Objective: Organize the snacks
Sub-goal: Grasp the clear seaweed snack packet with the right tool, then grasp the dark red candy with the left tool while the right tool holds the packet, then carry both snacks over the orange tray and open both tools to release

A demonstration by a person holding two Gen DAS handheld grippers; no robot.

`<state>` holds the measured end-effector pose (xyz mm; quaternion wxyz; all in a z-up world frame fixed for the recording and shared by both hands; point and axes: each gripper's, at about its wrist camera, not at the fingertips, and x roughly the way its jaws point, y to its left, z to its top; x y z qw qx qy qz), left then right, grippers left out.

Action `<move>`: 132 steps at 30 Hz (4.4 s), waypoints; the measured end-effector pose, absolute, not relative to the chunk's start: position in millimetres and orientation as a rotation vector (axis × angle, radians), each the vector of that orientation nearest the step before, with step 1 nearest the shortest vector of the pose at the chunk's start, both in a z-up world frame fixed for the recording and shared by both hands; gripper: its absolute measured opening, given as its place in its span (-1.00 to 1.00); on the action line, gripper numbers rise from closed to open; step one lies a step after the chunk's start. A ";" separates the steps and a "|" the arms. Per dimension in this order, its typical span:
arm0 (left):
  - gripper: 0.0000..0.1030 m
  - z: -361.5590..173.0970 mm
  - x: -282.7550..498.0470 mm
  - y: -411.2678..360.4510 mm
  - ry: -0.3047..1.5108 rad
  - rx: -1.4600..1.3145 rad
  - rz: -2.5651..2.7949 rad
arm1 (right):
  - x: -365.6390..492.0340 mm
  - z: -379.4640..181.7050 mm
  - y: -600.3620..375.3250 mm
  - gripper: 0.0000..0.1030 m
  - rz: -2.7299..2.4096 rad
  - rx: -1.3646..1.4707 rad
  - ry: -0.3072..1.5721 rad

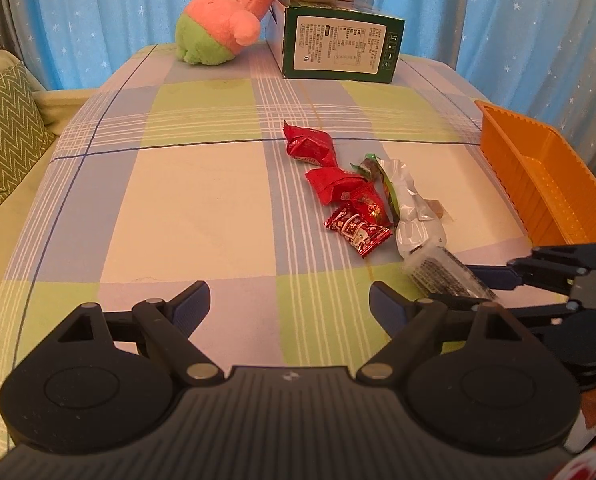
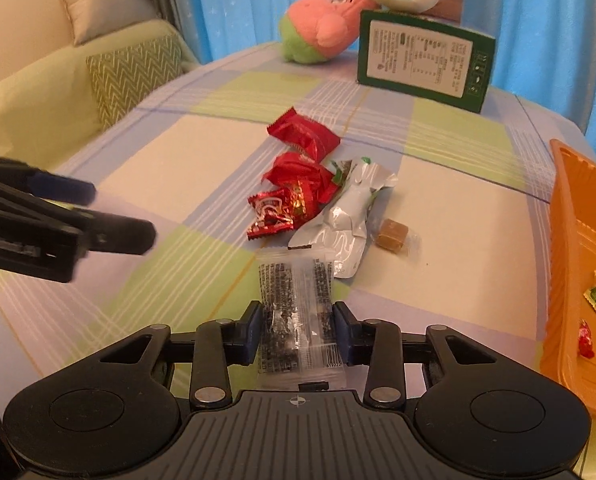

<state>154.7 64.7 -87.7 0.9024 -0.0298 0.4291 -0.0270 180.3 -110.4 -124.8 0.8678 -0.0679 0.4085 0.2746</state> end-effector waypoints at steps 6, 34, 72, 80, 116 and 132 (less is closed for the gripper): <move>0.57 -94.4 170.0 53.3 0.872 -0.120 -0.057 | 169.4 -106.7 -131.6 -0.27 0.472 -0.066 0.786; -0.46 -129.7 218.3 33.0 0.875 0.021 -0.112 | 179.3 -108.7 -155.7 -0.27 0.385 0.022 0.785; -0.66 -57.5 127.1 6.3 0.854 -0.094 -0.146 | 128.8 -55.8 -177.0 -0.27 0.277 0.120 0.774; -0.66 -38.8 113.3 -14.5 0.835 -0.103 -0.175 | 113.8 -35.2 -200.0 -0.27 0.232 0.138 0.752; -0.66 -16.4 162.2 -165.3 0.802 -0.005 -0.424 | 131.0 -13.1 -335.7 -0.27 0.016 0.174 0.711; -0.66 -45.9 206.9 -197.4 0.843 0.028 -0.453 | 173.4 -30.6 -363.4 -0.27 -0.013 0.164 0.731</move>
